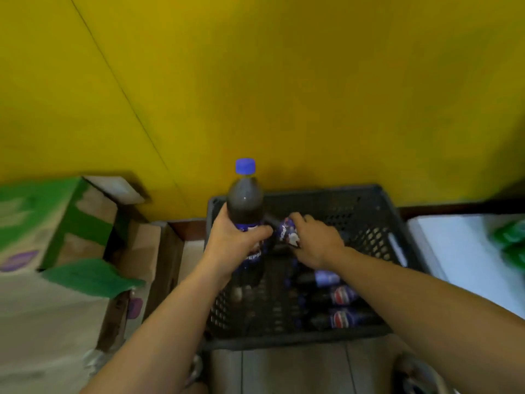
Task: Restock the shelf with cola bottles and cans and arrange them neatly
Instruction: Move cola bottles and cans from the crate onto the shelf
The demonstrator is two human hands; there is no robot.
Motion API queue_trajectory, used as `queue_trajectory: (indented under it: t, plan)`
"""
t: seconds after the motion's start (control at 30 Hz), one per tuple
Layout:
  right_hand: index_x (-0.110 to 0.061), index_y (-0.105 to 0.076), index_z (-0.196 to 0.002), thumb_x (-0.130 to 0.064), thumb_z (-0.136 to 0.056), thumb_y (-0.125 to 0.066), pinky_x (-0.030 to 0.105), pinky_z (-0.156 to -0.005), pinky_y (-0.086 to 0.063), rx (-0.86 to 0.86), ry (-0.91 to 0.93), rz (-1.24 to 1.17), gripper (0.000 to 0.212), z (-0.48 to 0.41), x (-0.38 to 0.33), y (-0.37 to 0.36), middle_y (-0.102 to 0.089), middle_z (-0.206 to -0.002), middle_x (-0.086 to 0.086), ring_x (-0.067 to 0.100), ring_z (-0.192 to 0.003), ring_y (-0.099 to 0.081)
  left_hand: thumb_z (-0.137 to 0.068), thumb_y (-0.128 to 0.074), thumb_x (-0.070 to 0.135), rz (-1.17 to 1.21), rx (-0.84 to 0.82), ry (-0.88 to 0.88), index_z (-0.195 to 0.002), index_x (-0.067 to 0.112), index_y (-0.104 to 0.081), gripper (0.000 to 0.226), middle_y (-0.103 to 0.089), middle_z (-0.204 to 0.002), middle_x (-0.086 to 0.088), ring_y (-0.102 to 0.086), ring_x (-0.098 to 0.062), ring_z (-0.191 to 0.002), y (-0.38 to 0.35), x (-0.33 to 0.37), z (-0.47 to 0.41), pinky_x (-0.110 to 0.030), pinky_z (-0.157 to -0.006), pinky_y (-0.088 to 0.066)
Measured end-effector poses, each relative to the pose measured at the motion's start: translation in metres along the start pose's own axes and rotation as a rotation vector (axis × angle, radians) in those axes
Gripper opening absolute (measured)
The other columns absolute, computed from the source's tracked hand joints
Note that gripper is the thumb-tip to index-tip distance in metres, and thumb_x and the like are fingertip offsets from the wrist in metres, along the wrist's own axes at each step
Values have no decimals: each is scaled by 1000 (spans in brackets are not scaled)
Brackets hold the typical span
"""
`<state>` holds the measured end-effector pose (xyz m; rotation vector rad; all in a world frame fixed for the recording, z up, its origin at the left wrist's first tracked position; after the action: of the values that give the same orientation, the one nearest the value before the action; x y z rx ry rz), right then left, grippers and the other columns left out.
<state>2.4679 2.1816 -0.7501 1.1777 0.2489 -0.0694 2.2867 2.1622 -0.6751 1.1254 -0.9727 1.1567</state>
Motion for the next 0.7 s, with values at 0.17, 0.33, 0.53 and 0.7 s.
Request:
queue_trajectory:
  t: [0.17,0.33,0.53,0.7]
  plan:
    - [-20,-34,-132,-33,-81,-69,45,-82,-44,264,-14,127,63,118,6,149,-51,-127,8,36,-116,-55,-72,-88,15,57,-54,-196,-113,14,-60,50,-73,-96,-5,-70,-19,-87,-24,138,66,-27,-70,-55]
    - [-24,-41,-120,-35,-77,-68,37,-74,-49,457,-200,37,52,270,62,255,-60,-113,5,32,-99,-63,-61,-84,39,126,-234,-355,-121,24,-55,68,-70,-112,-6,-69,-22,-103,-99,270,150,-37,-86,-55]
    - [-26,-39,-127,-28,-73,-68,39,-74,-54,625,-500,-51,62,468,142,319,-62,-109,4,31,-91,-63,-76,-84,27,196,-507,-519,-117,30,-52,52,-67,-115,-4,-68,-19,-104,-221,374,257,-35,-87,-55]
    - [-28,-38,-129,-39,-69,-81,46,-85,-56,707,-720,-215,74,565,198,334,-64,-112,6,29,-97,-64,-79,-84,21,252,-667,-535,-117,28,-53,49,-70,-111,1,-69,-13,-99,-302,402,318,-25,-76,-53]
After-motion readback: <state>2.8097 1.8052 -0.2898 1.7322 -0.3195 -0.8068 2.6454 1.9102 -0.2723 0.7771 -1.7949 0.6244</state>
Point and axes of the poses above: each hand's wrist, its own z-axis away from the middle knuckle, its own y-axis out of the back of the hand, x = y × z, the point moved 10 cm from there along -z, towards the middle knuckle
